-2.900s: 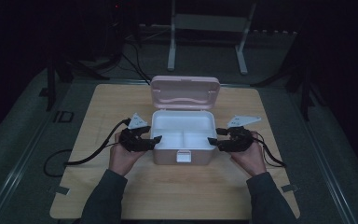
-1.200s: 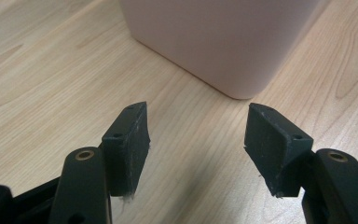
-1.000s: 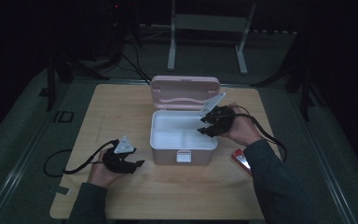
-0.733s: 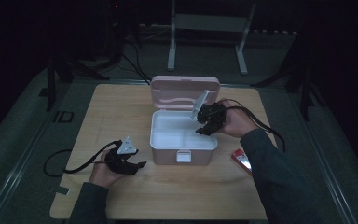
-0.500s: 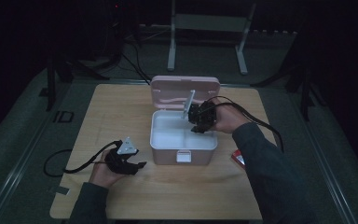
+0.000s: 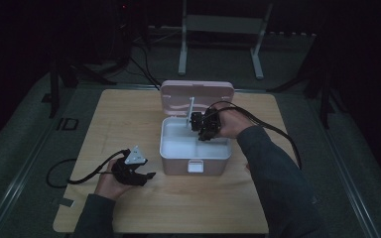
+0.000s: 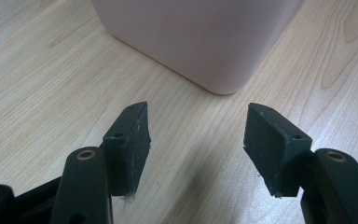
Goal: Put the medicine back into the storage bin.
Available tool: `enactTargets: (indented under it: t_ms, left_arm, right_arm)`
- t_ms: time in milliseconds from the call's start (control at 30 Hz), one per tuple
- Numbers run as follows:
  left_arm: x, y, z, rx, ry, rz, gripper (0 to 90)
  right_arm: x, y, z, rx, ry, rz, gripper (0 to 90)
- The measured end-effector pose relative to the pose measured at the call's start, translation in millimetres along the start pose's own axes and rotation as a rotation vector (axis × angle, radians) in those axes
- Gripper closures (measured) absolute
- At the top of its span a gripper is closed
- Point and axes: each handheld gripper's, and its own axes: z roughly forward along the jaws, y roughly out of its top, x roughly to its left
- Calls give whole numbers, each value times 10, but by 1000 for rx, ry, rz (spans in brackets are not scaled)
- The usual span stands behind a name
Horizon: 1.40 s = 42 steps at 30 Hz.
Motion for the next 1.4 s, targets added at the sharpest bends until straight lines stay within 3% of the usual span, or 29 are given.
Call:
enactTargets:
  t_ms: [500,833,1100,1400]
  left_arm:
    - [-5,-3,6,0,-7,-2,408]
    - [-5,-3,14,2,-11,1,409]
    - [-6,-4,20,6,-10,1,409]
    - [-1,-10,17,1,-10,-1,409]
  right_arm:
    - [-97,102,169,42,94,-21,860]
    - [-94,194,196,114,100,-45,873]
    - [-141,191,196,112,135,-33,893]
    - [-134,179,169,90,117,-31,896]
